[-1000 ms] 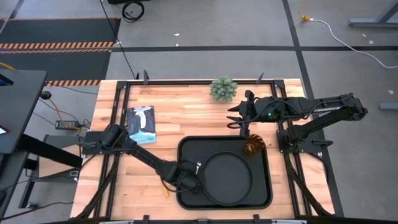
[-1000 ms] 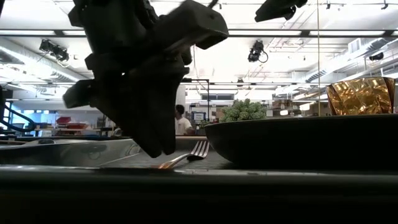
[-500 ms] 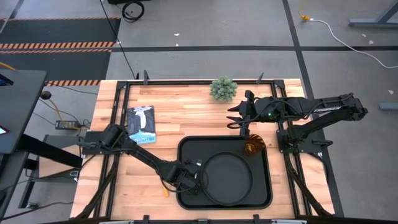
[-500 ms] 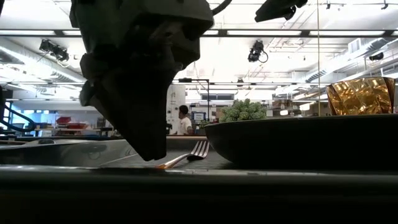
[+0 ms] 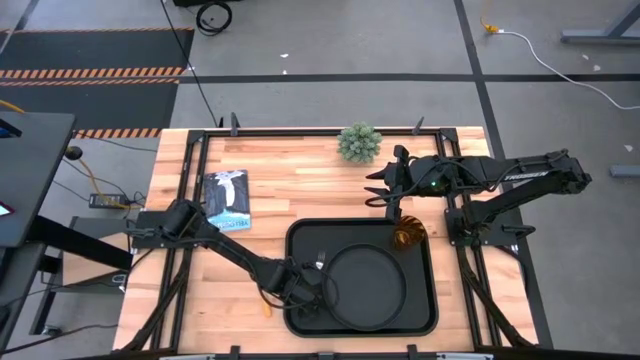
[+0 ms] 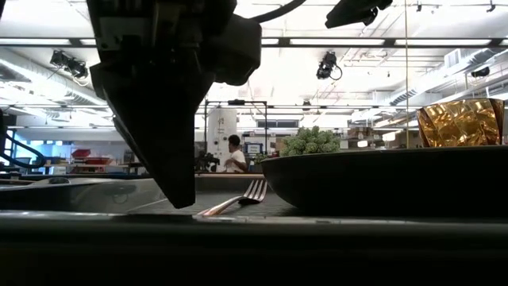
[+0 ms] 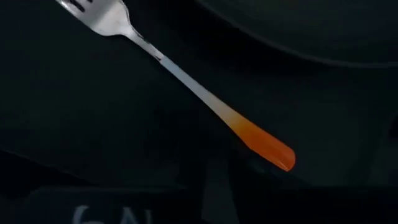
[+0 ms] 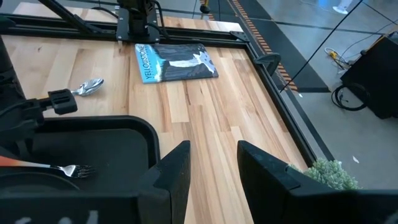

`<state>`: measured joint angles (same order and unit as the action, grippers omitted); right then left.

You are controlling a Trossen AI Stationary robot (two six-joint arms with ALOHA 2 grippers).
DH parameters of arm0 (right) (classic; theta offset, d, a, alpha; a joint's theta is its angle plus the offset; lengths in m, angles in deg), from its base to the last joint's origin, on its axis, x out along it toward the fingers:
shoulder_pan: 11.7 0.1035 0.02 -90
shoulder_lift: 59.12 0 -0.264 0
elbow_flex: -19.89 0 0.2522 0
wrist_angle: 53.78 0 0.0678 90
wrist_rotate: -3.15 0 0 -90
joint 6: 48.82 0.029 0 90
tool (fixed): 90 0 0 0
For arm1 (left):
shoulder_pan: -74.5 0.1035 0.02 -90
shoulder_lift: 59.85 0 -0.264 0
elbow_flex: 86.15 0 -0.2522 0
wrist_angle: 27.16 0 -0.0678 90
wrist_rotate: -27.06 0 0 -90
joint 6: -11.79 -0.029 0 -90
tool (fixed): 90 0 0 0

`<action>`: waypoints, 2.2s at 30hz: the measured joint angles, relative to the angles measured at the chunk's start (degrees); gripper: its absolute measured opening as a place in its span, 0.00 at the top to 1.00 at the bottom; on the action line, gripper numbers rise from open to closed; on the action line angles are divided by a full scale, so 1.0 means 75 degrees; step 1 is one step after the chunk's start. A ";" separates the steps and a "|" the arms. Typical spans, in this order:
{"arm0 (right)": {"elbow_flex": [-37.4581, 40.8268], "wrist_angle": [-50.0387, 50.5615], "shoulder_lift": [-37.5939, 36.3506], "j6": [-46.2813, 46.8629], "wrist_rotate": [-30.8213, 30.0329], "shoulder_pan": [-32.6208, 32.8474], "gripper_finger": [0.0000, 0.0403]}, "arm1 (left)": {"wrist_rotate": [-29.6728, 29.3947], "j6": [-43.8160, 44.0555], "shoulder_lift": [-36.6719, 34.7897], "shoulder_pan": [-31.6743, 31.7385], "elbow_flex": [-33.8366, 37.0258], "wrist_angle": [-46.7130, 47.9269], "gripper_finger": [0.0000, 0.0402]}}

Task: Pick and place plate/cup/fork/spoon on tray
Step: Put the fork on the black tray to the left of the black plate

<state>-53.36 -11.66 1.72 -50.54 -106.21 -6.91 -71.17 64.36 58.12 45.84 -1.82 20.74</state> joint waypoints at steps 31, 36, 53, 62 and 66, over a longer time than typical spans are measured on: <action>0.0000 0.0003 -0.0006 0.0006 0.0193 0.0000 0.66 | 0.0047 -0.4478 0.0026 -0.0396 -0.0003 -0.0749 0.84; 0.0000 -0.0001 -0.0006 0.0006 0.0196 0.0000 0.66 | 0.0050 -0.5139 0.0026 -0.0408 -0.0003 -0.0714 0.84; 0.0000 -0.0020 -0.0006 0.0009 0.0202 0.0001 0.66 | -0.0099 -0.5197 0.0073 -0.0446 0.0003 -0.0757 0.84; 0.0000 -0.0033 -0.0006 0.0006 0.0213 0.0003 0.66 | -0.0054 -0.5230 0.0219 -0.0437 -0.0011 -0.0864 0.84; 0.0000 -0.0056 -0.0006 0.0006 0.0213 0.0002 0.66 | -0.0040 -0.5497 0.0223 -0.0437 -0.0013 -0.0963 0.84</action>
<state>-53.36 -12.08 1.68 -50.50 -104.61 -6.89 -71.47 23.13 59.79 42.56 -1.92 13.51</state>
